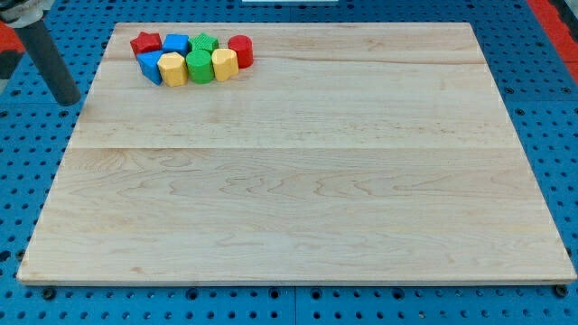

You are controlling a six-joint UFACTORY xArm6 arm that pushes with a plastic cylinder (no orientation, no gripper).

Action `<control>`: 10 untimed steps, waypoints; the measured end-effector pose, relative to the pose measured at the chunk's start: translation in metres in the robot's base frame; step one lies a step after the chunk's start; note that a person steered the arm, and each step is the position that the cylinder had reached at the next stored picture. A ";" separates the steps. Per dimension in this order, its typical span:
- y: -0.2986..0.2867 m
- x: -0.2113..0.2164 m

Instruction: Separate the yellow hexagon from the group of blocks

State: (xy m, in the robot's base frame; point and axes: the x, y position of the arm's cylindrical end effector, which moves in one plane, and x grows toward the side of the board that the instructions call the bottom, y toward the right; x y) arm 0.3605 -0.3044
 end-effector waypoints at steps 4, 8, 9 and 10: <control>0.131 -0.099; 0.139 -0.046; 0.149 -0.024; 0.184 -0.008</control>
State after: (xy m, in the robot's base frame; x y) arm 0.3524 -0.1207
